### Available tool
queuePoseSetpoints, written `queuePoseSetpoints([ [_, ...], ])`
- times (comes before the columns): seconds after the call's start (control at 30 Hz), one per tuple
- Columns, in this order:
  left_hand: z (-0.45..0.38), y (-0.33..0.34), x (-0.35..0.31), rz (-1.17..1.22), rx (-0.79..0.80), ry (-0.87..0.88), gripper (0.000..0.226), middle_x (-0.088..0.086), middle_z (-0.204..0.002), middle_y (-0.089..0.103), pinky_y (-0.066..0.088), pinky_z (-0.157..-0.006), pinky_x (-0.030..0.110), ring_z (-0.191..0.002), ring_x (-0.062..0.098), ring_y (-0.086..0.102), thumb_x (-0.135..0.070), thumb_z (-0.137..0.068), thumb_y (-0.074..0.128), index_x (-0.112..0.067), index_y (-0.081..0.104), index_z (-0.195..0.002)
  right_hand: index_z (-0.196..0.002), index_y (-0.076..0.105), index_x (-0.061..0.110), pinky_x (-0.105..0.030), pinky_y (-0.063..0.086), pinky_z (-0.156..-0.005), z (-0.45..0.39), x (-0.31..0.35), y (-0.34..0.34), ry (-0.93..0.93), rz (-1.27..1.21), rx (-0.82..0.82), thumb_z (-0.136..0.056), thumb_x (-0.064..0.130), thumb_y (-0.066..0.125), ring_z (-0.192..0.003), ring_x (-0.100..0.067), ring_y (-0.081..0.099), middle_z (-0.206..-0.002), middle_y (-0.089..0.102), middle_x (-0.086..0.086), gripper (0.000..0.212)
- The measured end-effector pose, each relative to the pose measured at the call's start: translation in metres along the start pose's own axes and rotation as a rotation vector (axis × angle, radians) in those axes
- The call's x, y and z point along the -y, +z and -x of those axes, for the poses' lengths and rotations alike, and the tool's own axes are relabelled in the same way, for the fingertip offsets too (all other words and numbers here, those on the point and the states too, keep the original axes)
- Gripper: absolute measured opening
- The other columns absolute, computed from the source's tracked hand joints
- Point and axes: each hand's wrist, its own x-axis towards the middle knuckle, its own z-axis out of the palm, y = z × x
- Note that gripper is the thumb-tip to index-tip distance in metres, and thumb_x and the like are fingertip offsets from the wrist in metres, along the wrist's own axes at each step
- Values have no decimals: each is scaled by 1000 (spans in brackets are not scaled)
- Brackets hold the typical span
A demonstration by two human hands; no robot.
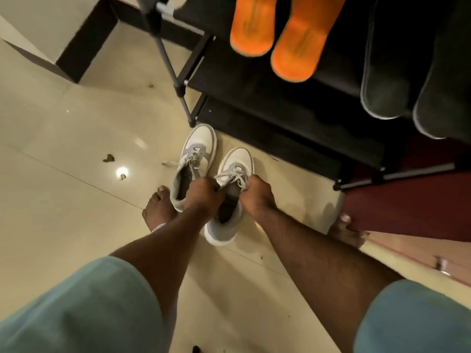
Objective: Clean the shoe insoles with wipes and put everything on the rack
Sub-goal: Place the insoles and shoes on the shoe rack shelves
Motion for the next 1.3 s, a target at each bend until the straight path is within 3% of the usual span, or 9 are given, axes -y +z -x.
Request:
queuePoseSetpoints([
  [0.13,83,-25,-51,61,-13,122,19,9,-90,71,48,-75,32,-91,28,65,-27,-89,67,-10,73,-96,-115,57,21,-32,49,-85,78,-11,-63,-66,-79,-64,-88,14,49,-105,-31,58,-115,63,-10,29],
  [0.2,131,-38,-76,110,-22,205,27,6,-96,71,49,-84,33,-98,27,66,-27,-91,64,-13,72,-112,-91,54,23,-29,47,-73,121,-18,-97,-105,-96,-107,-87,14,51,-94,-29,60,-103,65,-8,11],
  [0.33,215,-57,-119,97,-75,352,33,11,-108,66,42,-82,26,-104,30,62,-20,-88,65,-14,70,-121,-67,41,19,-26,36,-63,202,-36,-165,-200,-115,-238,-84,14,55,-77,-24,55,-80,57,-2,23],
  [0.47,289,-72,-167,91,-158,547,41,8,-96,60,33,-68,18,-84,18,57,-9,-87,64,-18,66,-128,-70,48,17,-34,47,-67,271,-55,-220,-258,-213,-377,-84,14,57,-77,-27,59,-79,61,-6,17],
  [0.73,376,-50,-265,117,-210,841,43,-9,-76,49,36,-63,5,-68,3,51,-10,-84,65,-19,68,-126,-81,54,13,-28,35,-63,363,-116,-317,-270,-205,-595,-83,12,53,-79,-28,55,-83,61,-9,3],
  [1.03,382,46,-347,317,78,799,57,-3,-100,61,47,-78,6,-88,9,62,6,-80,63,-27,64,-127,-71,45,18,-27,29,-53,348,-211,-380,-132,-204,-705,-84,5,49,-73,-22,48,-71,52,-2,19],
  [1.1,365,63,-356,377,183,742,66,3,-118,61,54,-89,19,-106,16,63,7,-81,66,-37,58,-130,-67,43,19,-27,29,-52,328,-223,-382,-131,-245,-718,-81,3,50,-70,-22,48,-67,50,0,23],
  [1.23,343,82,-362,359,350,733,78,-8,-135,49,47,-82,7,-118,7,51,6,-87,66,-26,36,-152,-64,41,21,-28,29,-57,286,-236,-373,-107,-246,-716,-81,2,50,-69,-21,47,-68,48,2,27],
  [1.3,333,89,-363,374,386,708,87,-10,-136,43,44,-97,16,-123,7,45,10,-87,64,-26,24,-155,-68,47,19,-26,31,-57,267,-242,-365,-118,-242,-702,-82,2,51,-71,-21,50,-71,51,2,22],
])
